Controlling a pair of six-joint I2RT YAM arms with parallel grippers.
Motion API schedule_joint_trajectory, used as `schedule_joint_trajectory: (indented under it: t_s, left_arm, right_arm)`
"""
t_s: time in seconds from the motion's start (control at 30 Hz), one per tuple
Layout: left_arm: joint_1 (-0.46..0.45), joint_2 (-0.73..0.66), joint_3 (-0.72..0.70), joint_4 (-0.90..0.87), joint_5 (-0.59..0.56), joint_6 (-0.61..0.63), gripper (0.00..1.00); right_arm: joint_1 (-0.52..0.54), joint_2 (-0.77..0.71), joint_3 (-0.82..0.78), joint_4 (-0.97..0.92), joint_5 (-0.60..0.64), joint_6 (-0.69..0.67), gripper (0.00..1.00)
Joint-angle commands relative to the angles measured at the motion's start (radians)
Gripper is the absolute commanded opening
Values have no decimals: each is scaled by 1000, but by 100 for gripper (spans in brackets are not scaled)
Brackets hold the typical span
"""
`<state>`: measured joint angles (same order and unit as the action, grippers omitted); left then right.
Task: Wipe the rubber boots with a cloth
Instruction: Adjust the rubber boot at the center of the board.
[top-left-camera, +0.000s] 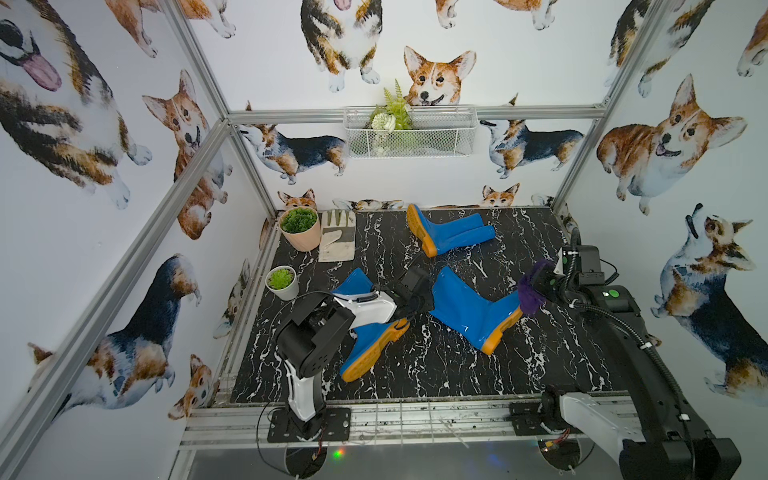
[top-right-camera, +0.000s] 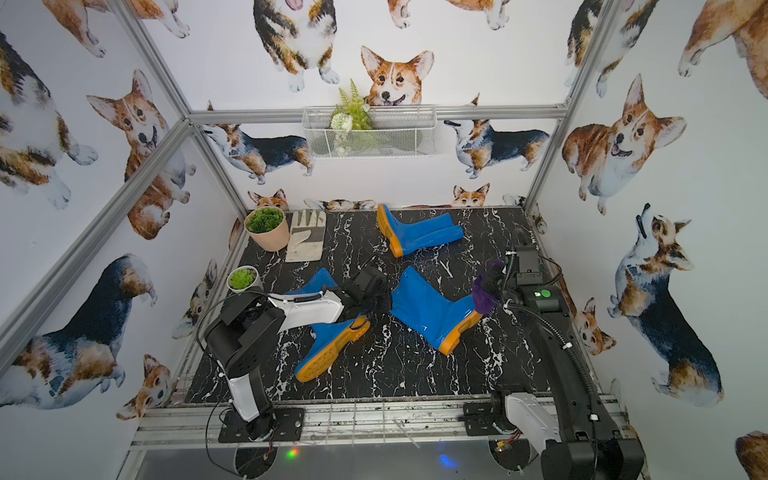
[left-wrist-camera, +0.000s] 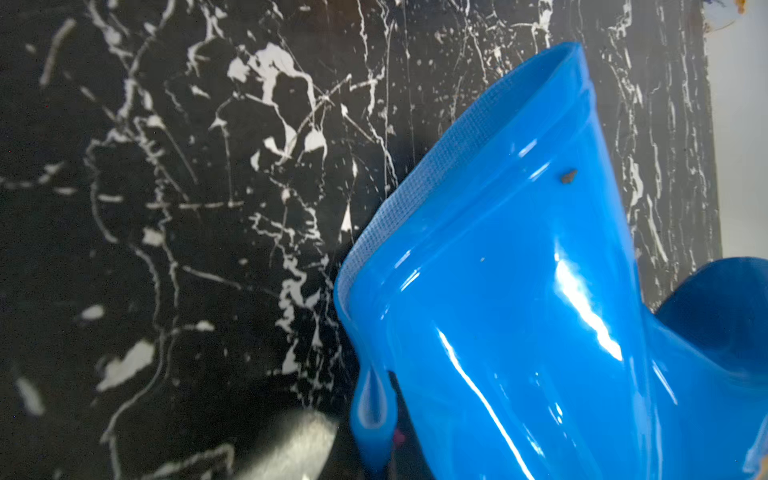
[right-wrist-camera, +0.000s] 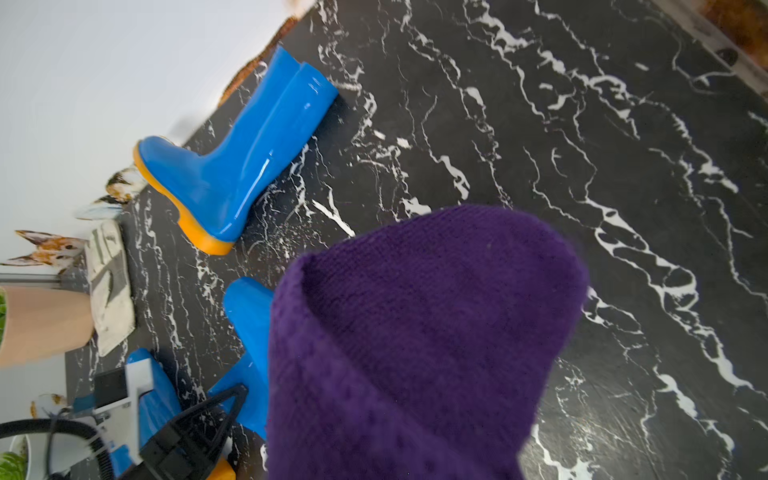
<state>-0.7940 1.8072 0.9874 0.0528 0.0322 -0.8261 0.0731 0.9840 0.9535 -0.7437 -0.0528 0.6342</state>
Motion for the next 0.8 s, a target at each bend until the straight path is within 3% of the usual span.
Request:
schedule_joint_trajectory:
  t_s: [0.0,0.1,0.2,0.27,0.37,0.47,0.63,0.77]
  left_arm:
    - [-4,-109,-36,-47,-56,56,25]
    - [-1,-209,-39,-162,-122,162,47]
    - [18,-237,-1,-277,-152,281,56]
    - [62,-217,32,-323,-101,329,58]
    - [115,-157,73,-306,41,356,58]
    - [137,-49,146,-291,152,375,54]
    - [141,83,227,-237,256,338,48]
    - [122,118,195,-141,318,234,42]
  right_arm:
    - [5,-10,-53,-43,16,-1,0]
    - [5,-22,-114,-42,16,16,0]
    - [5,-45,-174,-42,22,47,0]
    - [2,-66,-206,-40,41,62,0]
    - [-34,-78,-245,-24,45,64,0]
    - [-108,-52,-283,23,-30,56,0]
    - [-121,86,-278,133,-101,15,0]
    - [-121,233,-257,243,-141,-16,0]
